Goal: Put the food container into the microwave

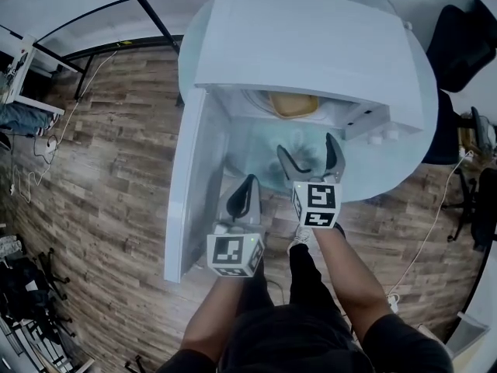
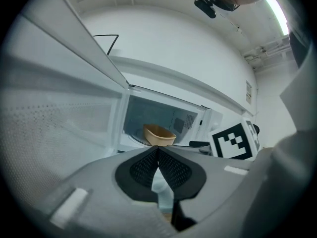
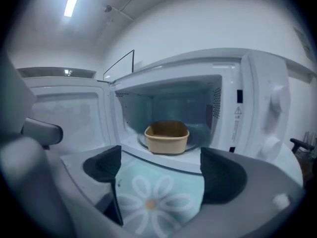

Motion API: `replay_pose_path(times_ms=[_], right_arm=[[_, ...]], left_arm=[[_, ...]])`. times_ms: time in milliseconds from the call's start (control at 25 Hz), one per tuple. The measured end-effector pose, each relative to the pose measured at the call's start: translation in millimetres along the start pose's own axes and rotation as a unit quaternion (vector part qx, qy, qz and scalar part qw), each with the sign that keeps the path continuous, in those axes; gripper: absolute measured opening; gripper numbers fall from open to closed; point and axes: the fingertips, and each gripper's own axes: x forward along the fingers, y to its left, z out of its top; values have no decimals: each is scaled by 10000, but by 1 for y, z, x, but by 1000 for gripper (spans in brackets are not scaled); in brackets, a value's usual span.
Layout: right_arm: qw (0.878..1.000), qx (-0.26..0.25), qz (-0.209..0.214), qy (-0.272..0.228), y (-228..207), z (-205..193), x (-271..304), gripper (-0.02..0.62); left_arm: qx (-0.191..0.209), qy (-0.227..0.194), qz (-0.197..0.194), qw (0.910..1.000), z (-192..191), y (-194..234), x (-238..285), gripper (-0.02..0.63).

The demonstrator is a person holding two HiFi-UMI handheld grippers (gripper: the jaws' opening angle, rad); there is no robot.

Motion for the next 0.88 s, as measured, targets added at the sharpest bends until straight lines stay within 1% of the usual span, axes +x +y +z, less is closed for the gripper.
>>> replay_pose_path(times_ms=[200,400,520,600,800,880], right_arm=[[9996,-133,231,-109,10,12,-55,492],[9984,-211,422,-302,14,37,-101,492],[9967,-311,507,-545,12,59,-121,470],[9953,-400,509,-722,8,76,-133,402],[9934,-596,427,-879,-4,109,-155,161],[9919,-656,407,-1004,-5,123,-161,104]], left_arm=[[-45,29,17,10000,8,-5,-10,-5],[98,-136,-97,9998,37,-17,-21,-6],[187,-236,-192,9994,56,-28,-25,-5],[247,-297,-254,9989,67,-38,-27,-5],[359,-404,-406,9977,94,-62,-37,-5],[385,-494,-482,9969,106,-69,-41,-5]])
